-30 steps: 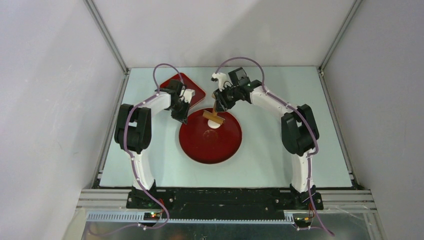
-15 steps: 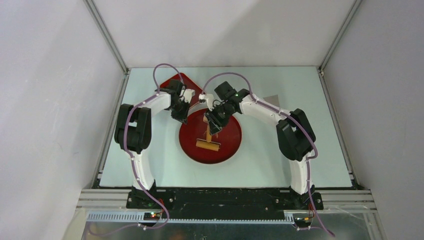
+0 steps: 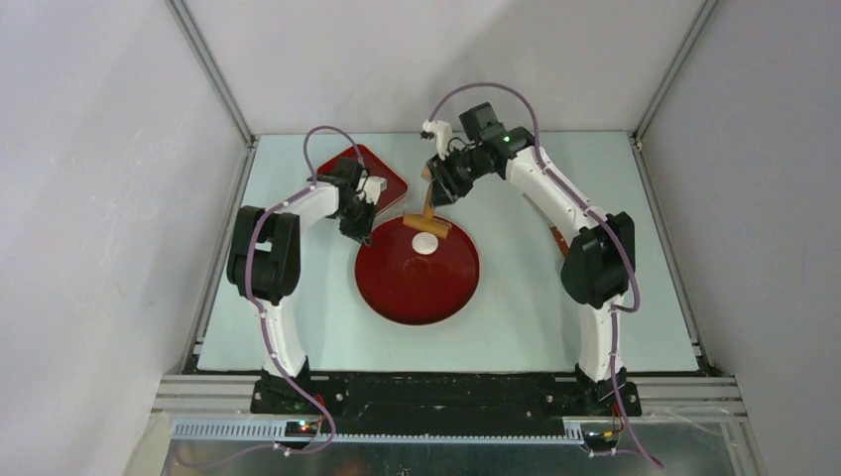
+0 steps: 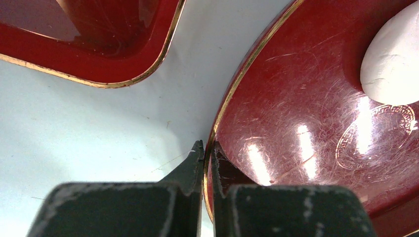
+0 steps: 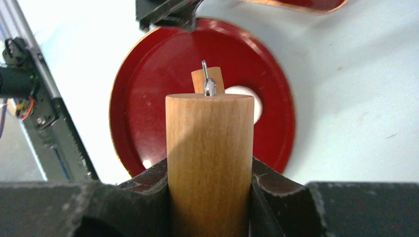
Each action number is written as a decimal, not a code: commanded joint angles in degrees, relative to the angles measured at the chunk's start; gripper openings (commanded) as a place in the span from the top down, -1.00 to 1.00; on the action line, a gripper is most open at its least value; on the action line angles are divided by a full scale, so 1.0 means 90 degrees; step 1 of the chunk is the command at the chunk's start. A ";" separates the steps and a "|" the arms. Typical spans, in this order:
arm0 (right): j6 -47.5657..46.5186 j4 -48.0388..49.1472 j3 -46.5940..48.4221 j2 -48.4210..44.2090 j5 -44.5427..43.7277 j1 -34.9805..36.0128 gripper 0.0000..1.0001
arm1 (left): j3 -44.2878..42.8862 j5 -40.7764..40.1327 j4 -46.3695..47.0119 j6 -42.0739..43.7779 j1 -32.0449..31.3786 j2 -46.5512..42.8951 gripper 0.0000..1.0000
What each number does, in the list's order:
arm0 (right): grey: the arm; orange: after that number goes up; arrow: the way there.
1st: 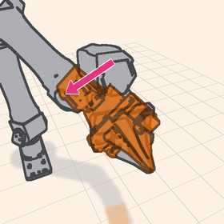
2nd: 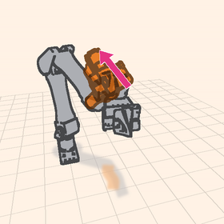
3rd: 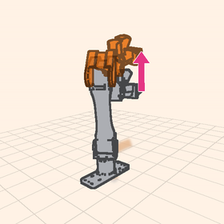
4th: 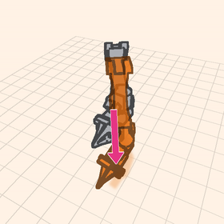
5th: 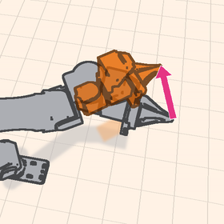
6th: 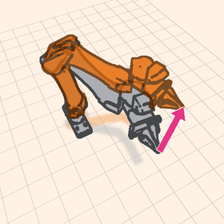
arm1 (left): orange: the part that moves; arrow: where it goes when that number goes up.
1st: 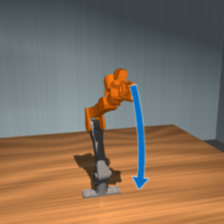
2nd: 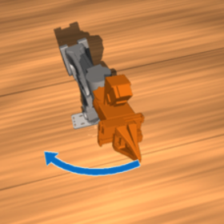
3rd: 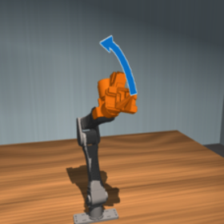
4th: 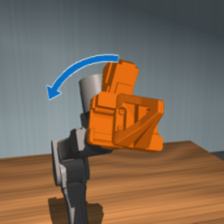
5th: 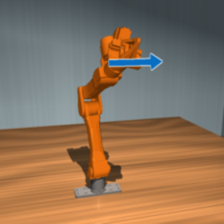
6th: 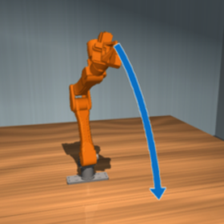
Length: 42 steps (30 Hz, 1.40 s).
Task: Roll out the dumpling wrappers from the dough
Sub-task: Flatten out the dough on the work surface.
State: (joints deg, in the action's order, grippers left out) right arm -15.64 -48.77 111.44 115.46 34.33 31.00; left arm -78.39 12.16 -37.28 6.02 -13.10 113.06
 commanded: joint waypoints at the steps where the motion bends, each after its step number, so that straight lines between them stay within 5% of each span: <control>1: -0.0395 -0.0358 0.0877 0.0626 0.0078 -0.0099 1.00 | -0.0085 -0.0207 0.0035 -0.0082 0.0024 0.0182 1.00; 25: -0.1247 -0.0705 -0.0133 0.1133 -0.0015 0.0325 1.00 | -0.0099 -0.0199 0.0036 -0.0091 0.0029 0.0193 1.00; 31: -0.1008 -0.1154 0.0610 0.0714 0.0958 0.0070 1.00 | -0.0100 -0.0195 0.0031 -0.0090 0.0027 0.0202 1.00; 42: -0.0904 -0.1053 0.1926 0.1459 0.0417 -0.0277 1.00 | -0.0103 -0.0194 0.0032 -0.0086 0.0025 0.0202 1.00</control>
State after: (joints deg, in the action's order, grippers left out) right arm -23.92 -58.26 124.03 126.61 38.59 28.01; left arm -78.54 12.19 -37.45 6.02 -13.10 113.16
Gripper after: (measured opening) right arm 0.381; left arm 0.067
